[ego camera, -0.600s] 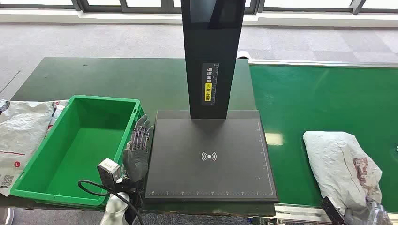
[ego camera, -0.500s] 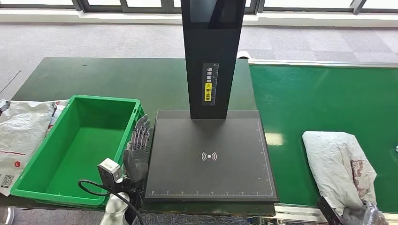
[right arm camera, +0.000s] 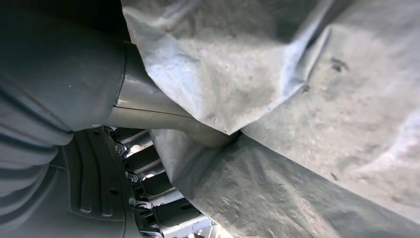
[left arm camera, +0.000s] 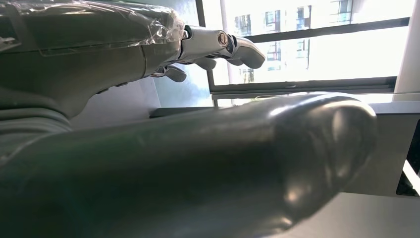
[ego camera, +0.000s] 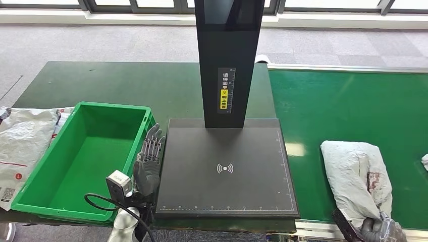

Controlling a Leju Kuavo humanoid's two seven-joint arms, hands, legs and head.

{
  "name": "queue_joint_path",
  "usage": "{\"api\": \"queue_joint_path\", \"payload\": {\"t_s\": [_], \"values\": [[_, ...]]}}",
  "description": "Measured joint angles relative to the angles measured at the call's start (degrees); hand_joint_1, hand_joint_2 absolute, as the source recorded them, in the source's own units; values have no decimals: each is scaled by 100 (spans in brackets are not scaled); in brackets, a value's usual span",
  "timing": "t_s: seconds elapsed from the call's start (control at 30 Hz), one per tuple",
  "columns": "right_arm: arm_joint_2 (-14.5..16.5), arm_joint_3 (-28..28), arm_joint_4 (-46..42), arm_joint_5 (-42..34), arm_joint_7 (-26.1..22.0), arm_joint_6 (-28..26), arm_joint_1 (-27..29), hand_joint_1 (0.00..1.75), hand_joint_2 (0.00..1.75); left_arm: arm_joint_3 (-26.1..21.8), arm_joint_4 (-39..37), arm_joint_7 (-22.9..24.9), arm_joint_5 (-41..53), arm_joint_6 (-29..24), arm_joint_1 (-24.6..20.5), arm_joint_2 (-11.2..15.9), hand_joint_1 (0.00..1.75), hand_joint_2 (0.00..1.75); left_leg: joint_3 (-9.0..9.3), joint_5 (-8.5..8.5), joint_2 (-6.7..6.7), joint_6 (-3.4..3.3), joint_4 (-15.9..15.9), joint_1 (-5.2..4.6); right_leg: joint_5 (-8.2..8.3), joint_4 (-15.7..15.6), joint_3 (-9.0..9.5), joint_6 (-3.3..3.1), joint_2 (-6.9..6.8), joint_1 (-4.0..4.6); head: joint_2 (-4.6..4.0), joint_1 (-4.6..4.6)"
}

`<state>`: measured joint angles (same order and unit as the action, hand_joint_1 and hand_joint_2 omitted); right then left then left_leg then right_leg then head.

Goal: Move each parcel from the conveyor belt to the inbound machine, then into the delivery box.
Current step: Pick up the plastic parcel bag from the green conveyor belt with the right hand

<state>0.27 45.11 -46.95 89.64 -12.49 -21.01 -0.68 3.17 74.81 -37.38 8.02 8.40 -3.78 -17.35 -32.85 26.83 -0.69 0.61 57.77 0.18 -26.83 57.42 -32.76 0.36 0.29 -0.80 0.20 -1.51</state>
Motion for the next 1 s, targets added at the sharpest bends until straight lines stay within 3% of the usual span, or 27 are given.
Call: {"api": "queue_joint_path", "payload": {"t_s": [0.3,0.5,0.7,1.0], "values": [[270,-8,-384,-114,-234,-120,99,175,175,0,-2,0,36,-37,2,0,0,0,-1,0,1,0,0,0,0,0,-1,0,-1,-1,0,0],[646,-21,-1416,-1148,-794,-469,340,175,175,0,17,0,102,-60,50,-2,0,0,-3,0,-1,0,0,0,0,2,-6,0,-2,-3,0,0],[1174,-160,-3031,-2745,-1841,-740,790,175,175,0,49,-13,133,-139,123,-3,0,0,-12,0,-12,1,0,0,-5,4,-12,2,-7,-4,0,0],[1536,-574,-4261,-3222,-2093,-1065,1116,175,175,0,66,-20,138,-158,124,-11,0,0,-14,0,-9,0,0,-1,-7,3,-13,2,-5,-6,0,-1]]}}
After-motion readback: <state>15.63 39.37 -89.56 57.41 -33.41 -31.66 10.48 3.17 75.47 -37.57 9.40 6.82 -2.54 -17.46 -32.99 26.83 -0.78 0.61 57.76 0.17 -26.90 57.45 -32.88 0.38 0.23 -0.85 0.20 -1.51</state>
